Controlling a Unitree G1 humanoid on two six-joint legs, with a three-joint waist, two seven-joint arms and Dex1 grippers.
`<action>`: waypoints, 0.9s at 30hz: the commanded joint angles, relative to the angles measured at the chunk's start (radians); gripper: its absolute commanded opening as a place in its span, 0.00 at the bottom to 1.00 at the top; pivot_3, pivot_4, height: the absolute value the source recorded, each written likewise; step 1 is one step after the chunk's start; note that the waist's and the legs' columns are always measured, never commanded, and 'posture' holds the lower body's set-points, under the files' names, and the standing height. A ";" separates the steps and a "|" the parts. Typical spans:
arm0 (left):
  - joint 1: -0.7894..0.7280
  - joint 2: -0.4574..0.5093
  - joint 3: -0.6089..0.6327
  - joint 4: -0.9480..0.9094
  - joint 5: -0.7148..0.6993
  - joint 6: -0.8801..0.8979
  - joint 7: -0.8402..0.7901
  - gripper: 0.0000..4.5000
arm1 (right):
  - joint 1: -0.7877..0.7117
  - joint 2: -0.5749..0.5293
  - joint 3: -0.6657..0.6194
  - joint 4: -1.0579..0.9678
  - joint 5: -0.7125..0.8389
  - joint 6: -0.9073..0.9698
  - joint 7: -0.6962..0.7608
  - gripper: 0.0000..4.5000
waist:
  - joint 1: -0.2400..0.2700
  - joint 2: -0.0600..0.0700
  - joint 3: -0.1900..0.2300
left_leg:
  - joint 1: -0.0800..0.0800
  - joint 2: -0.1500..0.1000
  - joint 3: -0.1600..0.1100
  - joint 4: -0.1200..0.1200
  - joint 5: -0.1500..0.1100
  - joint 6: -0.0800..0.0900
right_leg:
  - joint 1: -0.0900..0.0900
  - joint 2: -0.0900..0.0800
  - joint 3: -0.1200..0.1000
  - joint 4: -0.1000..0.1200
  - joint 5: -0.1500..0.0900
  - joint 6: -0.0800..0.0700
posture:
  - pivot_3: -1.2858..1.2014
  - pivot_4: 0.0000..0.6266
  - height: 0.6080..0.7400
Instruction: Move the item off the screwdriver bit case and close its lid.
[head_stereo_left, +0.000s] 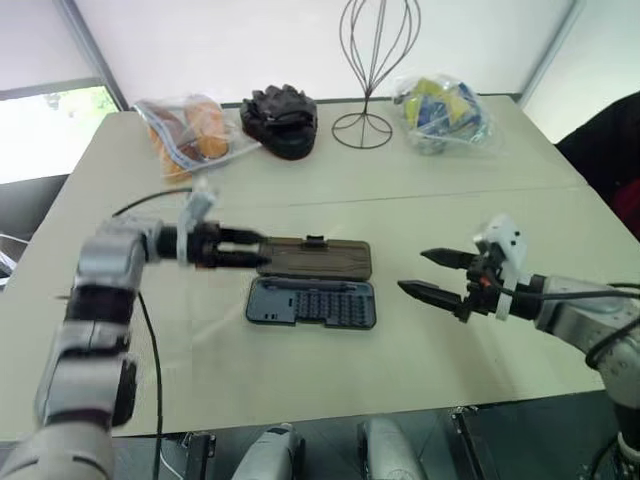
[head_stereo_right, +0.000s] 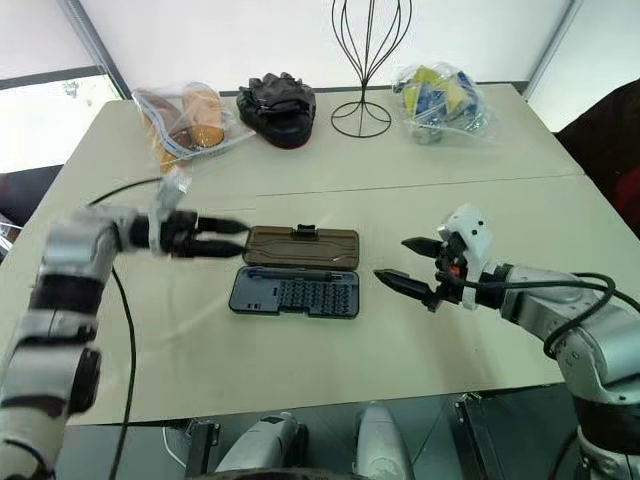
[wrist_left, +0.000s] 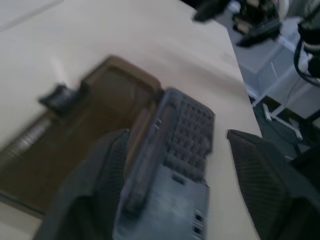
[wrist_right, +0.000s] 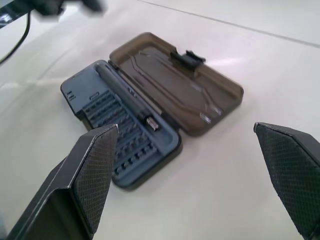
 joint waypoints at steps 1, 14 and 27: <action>0.094 0.027 0.039 -0.220 -0.063 0.038 0.089 0.28 | -0.099 -0.001 0.051 0.070 -0.058 -0.060 0.035 1.00 | 0.011 0.001 0.000 | 0.000 0.000 0.000 0.000 0.000 0.000 | 0.001 0.000 0.000 -0.005 0.000 0.000 | 0.52 0.24 1.00; 0.239 -0.019 -0.192 -0.190 0.158 -0.324 0.301 0.02 | -0.442 0.157 0.367 0.510 -0.432 -0.253 0.043 1.00 | 0.017 0.001 0.000 | 0.001 0.001 0.002 -0.001 0.000 0.000 | 0.006 0.000 -0.002 -0.014 0.000 0.000 | 0.52 0.24 1.00; 0.351 -0.038 -0.262 -0.076 0.225 -0.489 0.377 0.02 | -0.655 0.298 0.488 0.963 -0.633 -0.306 0.135 1.00 | 0.019 0.006 -0.003 | 0.016 0.001 0.002 -0.005 0.000 0.000 | 0.018 0.001 -0.002 -0.015 0.000 0.000 | 0.52 0.24 1.00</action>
